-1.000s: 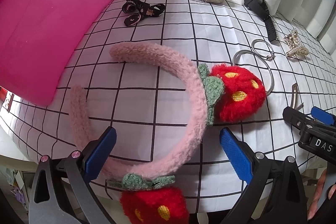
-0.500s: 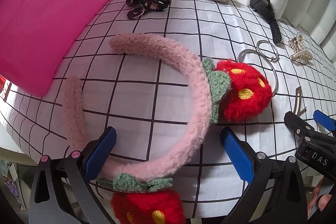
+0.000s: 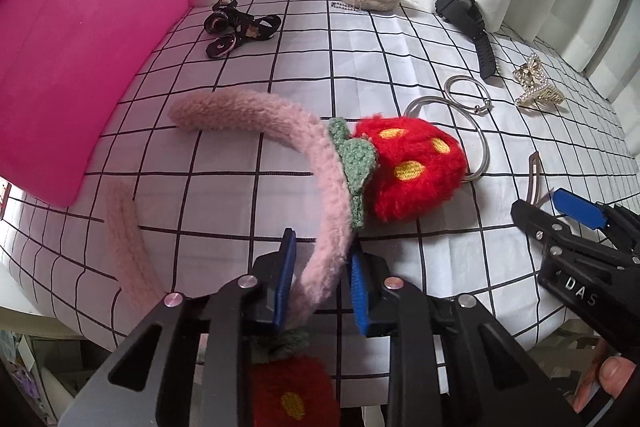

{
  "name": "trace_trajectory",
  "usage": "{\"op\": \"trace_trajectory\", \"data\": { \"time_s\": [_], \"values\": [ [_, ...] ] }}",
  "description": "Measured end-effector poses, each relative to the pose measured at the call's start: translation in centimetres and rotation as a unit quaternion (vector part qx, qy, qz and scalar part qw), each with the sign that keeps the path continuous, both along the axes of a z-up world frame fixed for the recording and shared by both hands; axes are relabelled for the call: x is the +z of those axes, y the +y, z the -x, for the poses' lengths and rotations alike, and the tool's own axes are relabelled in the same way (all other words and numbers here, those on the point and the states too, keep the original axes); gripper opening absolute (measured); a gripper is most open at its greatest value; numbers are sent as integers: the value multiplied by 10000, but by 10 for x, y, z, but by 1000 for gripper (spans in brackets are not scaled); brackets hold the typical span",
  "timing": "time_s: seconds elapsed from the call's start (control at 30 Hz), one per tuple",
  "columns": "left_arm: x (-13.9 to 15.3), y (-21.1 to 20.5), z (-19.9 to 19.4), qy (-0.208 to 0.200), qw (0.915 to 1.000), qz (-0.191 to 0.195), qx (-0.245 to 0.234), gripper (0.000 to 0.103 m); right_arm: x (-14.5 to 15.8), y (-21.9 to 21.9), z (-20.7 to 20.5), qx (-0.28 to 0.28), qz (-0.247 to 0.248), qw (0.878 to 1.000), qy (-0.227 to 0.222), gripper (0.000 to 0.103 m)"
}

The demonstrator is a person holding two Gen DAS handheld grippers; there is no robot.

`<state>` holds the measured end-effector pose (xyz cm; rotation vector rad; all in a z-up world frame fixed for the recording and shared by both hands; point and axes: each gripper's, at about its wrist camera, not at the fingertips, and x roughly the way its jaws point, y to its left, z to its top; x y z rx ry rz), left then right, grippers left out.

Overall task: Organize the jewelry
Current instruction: 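Close left tool on the headband band while right tool closes on the hairpin, then lift and carry the headband and hairpin with both tools over the pink tub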

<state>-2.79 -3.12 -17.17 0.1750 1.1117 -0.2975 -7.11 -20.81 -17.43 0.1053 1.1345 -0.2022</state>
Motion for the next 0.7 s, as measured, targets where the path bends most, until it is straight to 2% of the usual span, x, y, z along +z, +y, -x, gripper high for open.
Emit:
{"op": "trace_trajectory", "data": {
  "time_s": [0.03,0.13,0.33,0.7],
  "values": [
    [0,0,0,-4,10000,-4,-16,16,1,-1,0,-7,-22,10000,-5,25],
    [-2,2,-1,-5,10000,8,-7,10,3,-8,-2,-37,-72,10000,-4,5],
    [6,9,-3,-183,9998,57,95,9,7,-13,0,18,-256,9996,-107,3],
    [49,16,-5,-581,9979,242,180,9,49,-11,-4,189,-353,9978,-536,3]
  ]
}}
